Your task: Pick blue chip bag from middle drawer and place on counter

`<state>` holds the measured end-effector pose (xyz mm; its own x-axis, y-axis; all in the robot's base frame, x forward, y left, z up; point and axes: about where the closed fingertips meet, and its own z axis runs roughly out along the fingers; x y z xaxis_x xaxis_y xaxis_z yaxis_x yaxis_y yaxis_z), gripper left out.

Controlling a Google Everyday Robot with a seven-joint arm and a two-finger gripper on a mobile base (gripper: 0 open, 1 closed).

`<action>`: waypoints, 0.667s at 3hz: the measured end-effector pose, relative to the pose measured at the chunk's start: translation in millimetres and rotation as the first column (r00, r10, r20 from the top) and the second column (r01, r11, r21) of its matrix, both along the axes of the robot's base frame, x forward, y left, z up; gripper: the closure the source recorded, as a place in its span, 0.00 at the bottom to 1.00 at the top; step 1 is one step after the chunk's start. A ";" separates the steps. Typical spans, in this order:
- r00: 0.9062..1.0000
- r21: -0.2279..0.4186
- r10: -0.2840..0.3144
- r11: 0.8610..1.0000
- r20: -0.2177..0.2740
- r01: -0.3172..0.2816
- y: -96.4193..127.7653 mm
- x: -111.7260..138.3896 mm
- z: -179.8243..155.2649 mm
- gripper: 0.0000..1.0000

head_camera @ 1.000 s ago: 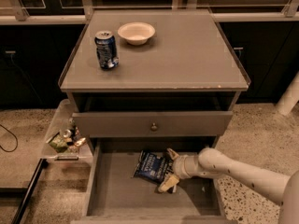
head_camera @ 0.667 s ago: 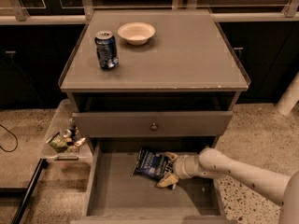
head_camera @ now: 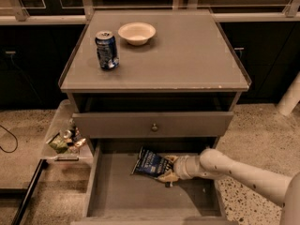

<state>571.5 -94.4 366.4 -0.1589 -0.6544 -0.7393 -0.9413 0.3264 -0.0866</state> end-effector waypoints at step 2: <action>1.000 0.000 0.000 1.000 0.000 0.000 -0.1 -0.1 0.2 1.00</action>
Offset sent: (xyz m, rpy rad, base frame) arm 0.0000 0.0000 0.0000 0.0000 0.0000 0.0000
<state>571.4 -94.5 366.6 -0.1590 -0.6542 -0.7394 -0.9413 0.3264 -0.0864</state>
